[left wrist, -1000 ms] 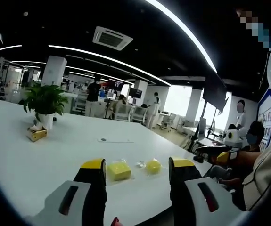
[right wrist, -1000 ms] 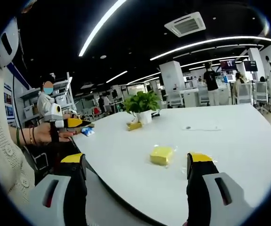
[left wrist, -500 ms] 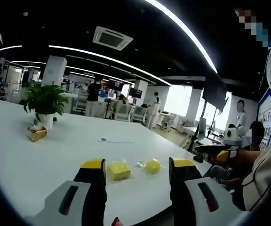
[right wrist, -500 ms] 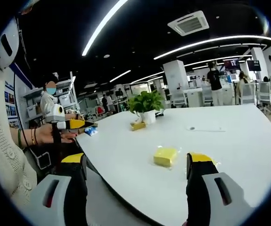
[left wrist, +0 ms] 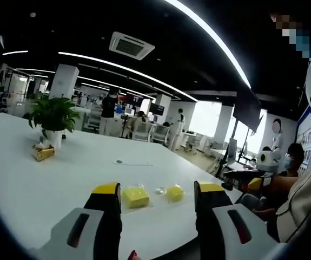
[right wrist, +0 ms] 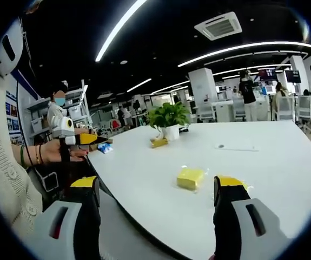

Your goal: Compare the silicone blocks by pressing each to a similar depth, holding the contact briefly, and releasing to observe deformation and rebound differences across the visible hardness samples.

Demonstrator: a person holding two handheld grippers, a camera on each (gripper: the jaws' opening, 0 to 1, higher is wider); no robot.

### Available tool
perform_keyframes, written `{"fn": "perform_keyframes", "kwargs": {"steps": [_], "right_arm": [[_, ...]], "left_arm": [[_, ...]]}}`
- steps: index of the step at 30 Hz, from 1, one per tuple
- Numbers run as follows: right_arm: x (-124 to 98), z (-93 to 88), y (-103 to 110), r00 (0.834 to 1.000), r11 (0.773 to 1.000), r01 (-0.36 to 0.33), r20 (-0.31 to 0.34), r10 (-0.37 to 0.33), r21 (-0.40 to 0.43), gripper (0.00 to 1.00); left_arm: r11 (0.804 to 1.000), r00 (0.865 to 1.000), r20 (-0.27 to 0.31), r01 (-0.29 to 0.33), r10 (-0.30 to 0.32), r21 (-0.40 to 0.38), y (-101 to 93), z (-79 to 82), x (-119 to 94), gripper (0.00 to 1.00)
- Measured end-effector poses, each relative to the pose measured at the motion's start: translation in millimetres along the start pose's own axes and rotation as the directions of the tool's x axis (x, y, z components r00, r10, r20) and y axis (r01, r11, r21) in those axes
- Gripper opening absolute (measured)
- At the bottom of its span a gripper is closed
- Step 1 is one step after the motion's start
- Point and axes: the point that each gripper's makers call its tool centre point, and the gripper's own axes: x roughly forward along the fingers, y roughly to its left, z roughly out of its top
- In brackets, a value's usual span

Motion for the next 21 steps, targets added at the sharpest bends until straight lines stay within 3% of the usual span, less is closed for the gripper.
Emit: {"fn": "perform_keyframes", "kwargs": {"steps": [21], "right_arm": [[-5.0, 1.6, -4.5, 1.000, 1.000, 0.006, 0.012, -0.006, 0.002, 0.80]], "left_arm": [[1.000, 1.000, -0.004, 0.016, -0.016, 0.011, -9.2, 0.6, 5.0, 0.51]]}}
